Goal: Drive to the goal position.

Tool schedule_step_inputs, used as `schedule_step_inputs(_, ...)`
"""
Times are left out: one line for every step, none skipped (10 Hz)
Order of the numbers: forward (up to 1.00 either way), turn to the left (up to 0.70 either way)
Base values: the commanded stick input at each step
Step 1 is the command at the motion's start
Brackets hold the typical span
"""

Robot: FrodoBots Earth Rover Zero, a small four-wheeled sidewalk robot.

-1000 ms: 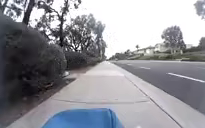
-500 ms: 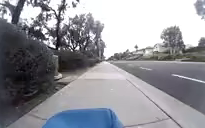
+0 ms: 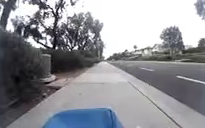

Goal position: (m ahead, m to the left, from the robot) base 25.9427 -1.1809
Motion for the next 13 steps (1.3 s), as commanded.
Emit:
schedule_step_inputs(1.00,0.00)
schedule_step_inputs(1.00,0.00)
schedule_step_inputs(1.00,0.00)
schedule_step_inputs(1.00,0.00)
schedule_step_inputs(1.00,0.00)
schedule_step_inputs(1.00,0.00)
schedule_step_inputs(1.00,0.00)
schedule_step_inputs(1.00,0.00)
schedule_step_inputs(1.00,0.00)
schedule_step_inputs(1.00,0.00)
schedule_step_inputs(1.00,0.00)
schedule_step_inputs(1.00,0.00)
schedule_step_inputs(1.00,0.00)
